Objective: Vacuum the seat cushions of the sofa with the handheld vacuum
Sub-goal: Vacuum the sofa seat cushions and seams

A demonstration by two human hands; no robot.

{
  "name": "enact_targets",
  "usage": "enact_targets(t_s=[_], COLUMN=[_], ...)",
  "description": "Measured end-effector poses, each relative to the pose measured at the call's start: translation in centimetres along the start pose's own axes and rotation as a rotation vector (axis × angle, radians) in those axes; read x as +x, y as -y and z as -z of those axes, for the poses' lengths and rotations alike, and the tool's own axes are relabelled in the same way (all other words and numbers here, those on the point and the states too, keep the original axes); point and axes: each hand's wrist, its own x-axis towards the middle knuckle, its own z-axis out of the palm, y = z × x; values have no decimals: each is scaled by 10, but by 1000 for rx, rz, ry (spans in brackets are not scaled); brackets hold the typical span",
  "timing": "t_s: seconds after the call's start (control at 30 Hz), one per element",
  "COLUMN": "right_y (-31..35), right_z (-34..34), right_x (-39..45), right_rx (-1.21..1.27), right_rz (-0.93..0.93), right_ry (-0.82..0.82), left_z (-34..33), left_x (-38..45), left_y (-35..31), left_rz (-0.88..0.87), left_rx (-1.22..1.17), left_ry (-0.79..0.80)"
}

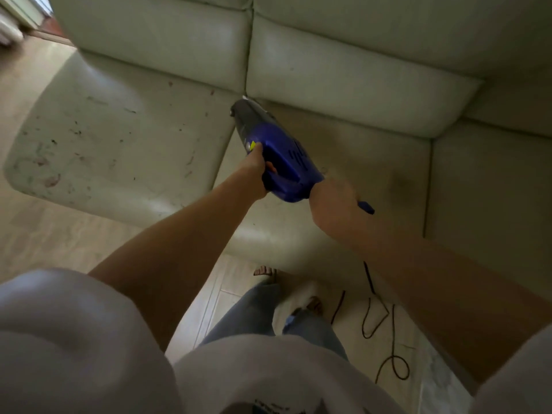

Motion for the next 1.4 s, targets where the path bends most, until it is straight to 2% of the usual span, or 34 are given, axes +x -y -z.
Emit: enact_targets(t_s=[0.2, 0.37, 0.67, 0.93, 1.07, 1.2, 1.33, 1.4], right_y=[-14, -21, -28, -15, -13, -28, -30, -23], right_z=[12, 5, -39, -27, -31, -33, -14, -22], right_x=[1, -8, -28, 20, 47, 68, 76, 73], right_rx=[-81, -84, -88, -1, 5, 367, 745, 931], right_rz=[-81, -64, -88, -78, -115, -80, -101, -144], right_ry=[-19, 2, 21, 56, 138, 205, 528, 592], left_z=[-7, -12, -23, -29, -32, -34, -17, -9], left_x=[-10, -21, -22, 26, 44, 55, 69, 70], left_y=[-1, 11, 63, 24, 20, 22, 25, 25], left_rz=[61, 57, -11, 9, 56, 125, 111, 98], left_rx=[-111, -171, -83, 38, 56, 72, 33, 46], left_ry=[48, 28, 90, -12, -39, -79, -68, -61])
